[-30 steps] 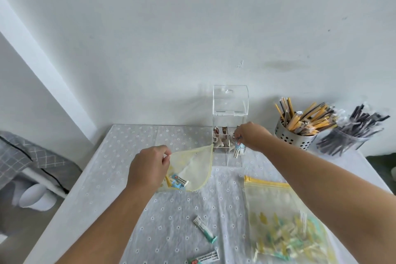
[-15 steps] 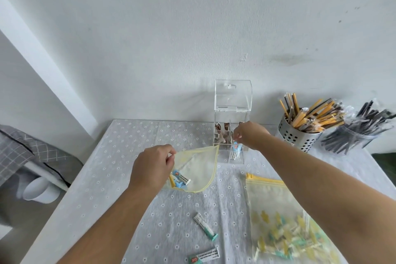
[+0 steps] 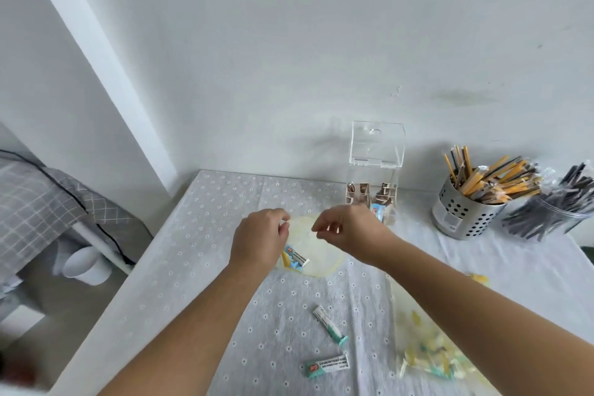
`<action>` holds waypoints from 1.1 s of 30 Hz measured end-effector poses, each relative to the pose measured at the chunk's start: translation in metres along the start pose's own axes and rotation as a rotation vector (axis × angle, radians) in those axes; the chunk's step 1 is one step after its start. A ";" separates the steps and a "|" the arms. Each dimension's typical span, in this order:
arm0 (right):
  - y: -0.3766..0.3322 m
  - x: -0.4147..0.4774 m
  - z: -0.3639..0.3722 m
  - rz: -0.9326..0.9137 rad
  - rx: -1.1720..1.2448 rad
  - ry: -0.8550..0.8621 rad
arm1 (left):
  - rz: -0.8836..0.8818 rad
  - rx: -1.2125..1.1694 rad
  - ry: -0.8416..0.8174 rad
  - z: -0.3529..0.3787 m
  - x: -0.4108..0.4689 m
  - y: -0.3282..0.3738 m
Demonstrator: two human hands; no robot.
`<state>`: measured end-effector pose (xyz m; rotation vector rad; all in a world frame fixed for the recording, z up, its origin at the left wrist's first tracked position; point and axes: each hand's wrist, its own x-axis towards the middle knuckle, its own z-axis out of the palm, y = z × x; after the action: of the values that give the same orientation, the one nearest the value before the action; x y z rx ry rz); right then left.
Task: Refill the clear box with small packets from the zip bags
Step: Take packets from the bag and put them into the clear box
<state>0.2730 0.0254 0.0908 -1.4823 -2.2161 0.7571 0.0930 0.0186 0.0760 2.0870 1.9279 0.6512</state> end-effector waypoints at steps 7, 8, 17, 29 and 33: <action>0.010 0.030 0.084 0.154 -0.286 -0.389 | 0.083 -0.053 0.039 0.004 -0.022 -0.015; 0.013 0.033 0.092 0.163 -0.295 -0.418 | 0.095 -0.057 0.042 0.004 -0.023 -0.016; 0.010 0.047 0.125 -0.007 -0.420 -0.429 | 0.113 -0.072 0.055 0.002 -0.027 -0.029; 0.020 0.061 0.138 0.143 -0.145 -0.221 | 0.078 -0.078 0.052 0.000 -0.024 -0.033; 0.020 0.056 0.138 0.127 -0.129 -0.166 | 0.072 -0.078 0.045 -0.002 -0.022 -0.031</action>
<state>0.1876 0.0520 -0.0300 -1.6918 -2.3485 0.8175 0.0638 0.0004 0.0598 2.1192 1.8266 0.7823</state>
